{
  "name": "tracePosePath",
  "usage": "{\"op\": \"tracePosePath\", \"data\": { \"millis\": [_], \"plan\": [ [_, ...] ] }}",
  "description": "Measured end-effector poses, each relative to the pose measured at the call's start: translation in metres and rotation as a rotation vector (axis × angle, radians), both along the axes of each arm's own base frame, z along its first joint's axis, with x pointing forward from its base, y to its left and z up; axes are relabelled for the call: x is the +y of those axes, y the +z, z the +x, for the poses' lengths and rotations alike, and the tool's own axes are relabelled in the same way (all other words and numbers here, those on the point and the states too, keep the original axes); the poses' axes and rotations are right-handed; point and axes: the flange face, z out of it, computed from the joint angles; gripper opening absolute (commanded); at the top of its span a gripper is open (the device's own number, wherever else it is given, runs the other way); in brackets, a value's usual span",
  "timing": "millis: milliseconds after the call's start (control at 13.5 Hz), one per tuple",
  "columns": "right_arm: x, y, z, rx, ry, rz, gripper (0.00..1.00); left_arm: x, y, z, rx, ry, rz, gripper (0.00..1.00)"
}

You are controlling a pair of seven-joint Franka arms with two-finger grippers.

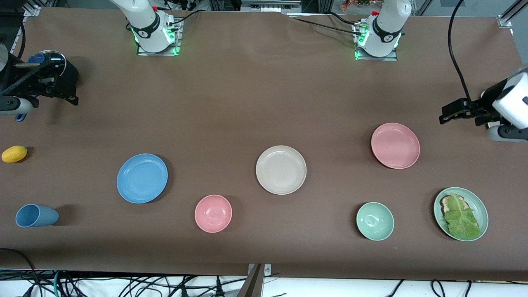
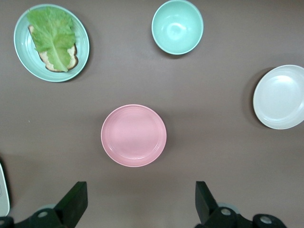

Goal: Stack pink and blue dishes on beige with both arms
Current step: 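Reach the left gripper down to the rim of the pink plate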

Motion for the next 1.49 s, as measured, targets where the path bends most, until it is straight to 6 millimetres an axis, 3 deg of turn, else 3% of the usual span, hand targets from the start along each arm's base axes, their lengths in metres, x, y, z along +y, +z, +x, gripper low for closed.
{"op": "tracePosePath", "data": {
  "millis": [371,668,891,1114,1262,1485],
  "plan": [
    [0.0,0.0,0.0,-0.001,-0.001,0.0,1.0,0.008,-0.055,0.026,0.048,0.014,-0.001,1.0],
    [-0.005,0.0,0.0,-0.001,-0.008,0.0,1.0,0.007,-0.084,0.04,0.052,0.014,-0.002,1.0],
    [-0.005,0.0,0.001,-0.001,-0.009,0.0,1.0,-0.001,-0.12,0.049,0.102,0.001,-0.004,1.0],
    [-0.005,0.0,0.001,-0.001,-0.009,0.0,1.0,-0.011,-0.141,0.053,0.131,-0.014,-0.005,1.0],
    [-0.006,0.0,0.001,-0.002,-0.01,0.0,1.0,-0.004,-0.158,0.054,0.159,-0.006,-0.005,1.0],
    [-0.008,0.0,0.001,-0.006,-0.013,0.0,1.0,0.025,-0.19,0.05,0.213,-0.02,-0.03,1.0]
  ]
}}
